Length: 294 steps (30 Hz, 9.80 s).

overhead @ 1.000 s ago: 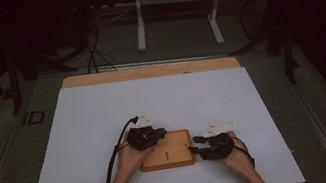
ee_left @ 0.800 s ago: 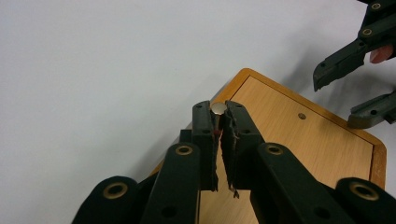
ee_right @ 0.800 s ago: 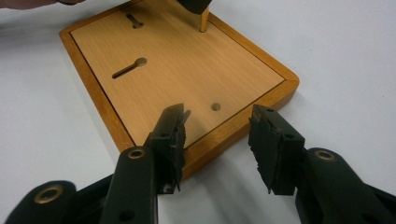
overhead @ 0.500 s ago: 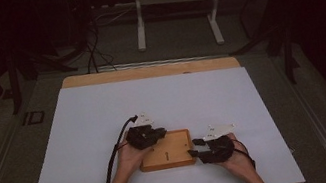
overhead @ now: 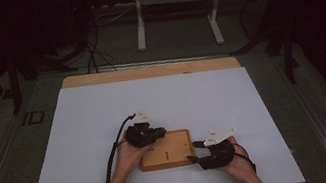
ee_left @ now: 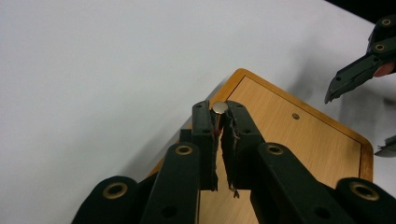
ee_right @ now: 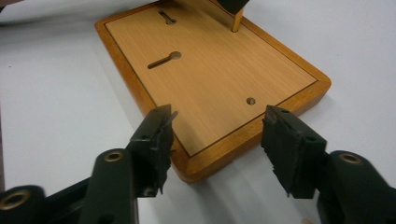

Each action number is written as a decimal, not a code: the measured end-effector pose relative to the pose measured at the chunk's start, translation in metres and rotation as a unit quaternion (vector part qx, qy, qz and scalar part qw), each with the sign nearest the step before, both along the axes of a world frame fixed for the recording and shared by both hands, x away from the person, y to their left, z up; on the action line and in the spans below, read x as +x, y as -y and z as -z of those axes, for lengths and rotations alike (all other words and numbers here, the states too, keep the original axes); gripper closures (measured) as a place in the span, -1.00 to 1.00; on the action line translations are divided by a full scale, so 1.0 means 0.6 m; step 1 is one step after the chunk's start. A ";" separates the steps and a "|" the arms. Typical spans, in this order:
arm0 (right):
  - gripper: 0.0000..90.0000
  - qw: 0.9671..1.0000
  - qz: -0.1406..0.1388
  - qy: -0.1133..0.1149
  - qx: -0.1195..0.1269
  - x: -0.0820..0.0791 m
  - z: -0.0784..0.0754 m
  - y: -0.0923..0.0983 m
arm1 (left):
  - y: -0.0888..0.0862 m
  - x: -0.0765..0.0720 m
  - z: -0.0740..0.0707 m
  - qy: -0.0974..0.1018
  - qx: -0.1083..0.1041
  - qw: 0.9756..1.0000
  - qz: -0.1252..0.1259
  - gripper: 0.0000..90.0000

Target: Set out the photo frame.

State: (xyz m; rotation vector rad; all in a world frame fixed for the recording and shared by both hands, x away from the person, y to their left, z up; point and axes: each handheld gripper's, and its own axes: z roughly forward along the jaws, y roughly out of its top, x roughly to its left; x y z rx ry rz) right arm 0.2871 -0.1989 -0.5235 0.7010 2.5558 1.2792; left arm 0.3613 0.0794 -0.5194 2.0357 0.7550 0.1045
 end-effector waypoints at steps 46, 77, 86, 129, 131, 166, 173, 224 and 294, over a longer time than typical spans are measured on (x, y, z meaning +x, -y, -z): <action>-0.57 0.989 0.024 0.093 -0.110 0.001 0.021 -0.048 | -0.004 0.041 -0.002 -0.068 -0.027 0.997 0.005 0.88; -0.10 0.993 0.008 0.114 -0.026 -0.002 -0.019 -0.046 | 0.011 0.035 -0.006 -0.077 -0.002 0.996 0.054 0.72; -0.03 0.994 0.010 0.109 -0.014 0.002 -0.023 -0.043 | -0.006 0.025 -0.028 -0.050 -0.016 0.998 0.039 0.41; 0.03 0.995 0.016 0.098 0.000 0.017 -0.031 -0.040 | -0.094 -0.066 -0.076 0.065 -0.015 0.998 -0.011 0.23; 0.05 0.995 0.013 0.098 0.000 0.018 -0.032 -0.040 | -0.095 -0.071 -0.079 0.071 -0.014 0.997 -0.011 0.23; 0.12 0.996 0.004 0.091 0.006 0.029 -0.035 -0.038 | -0.109 -0.103 -0.057 0.089 -0.002 0.996 0.030 0.01; 0.15 0.996 0.003 0.089 0.009 0.031 -0.035 -0.036 | -0.097 -0.090 -0.039 0.090 0.019 0.995 0.025 0.01; 0.19 0.997 0.014 0.057 0.040 0.051 -0.039 0.009 | -0.049 -0.064 -0.031 0.128 0.049 0.990 0.017 0.09; 0.14 0.992 0.052 0.000 0.114 0.083 -0.060 0.011 | -0.072 -0.043 -0.053 0.048 -0.028 0.998 0.001 0.27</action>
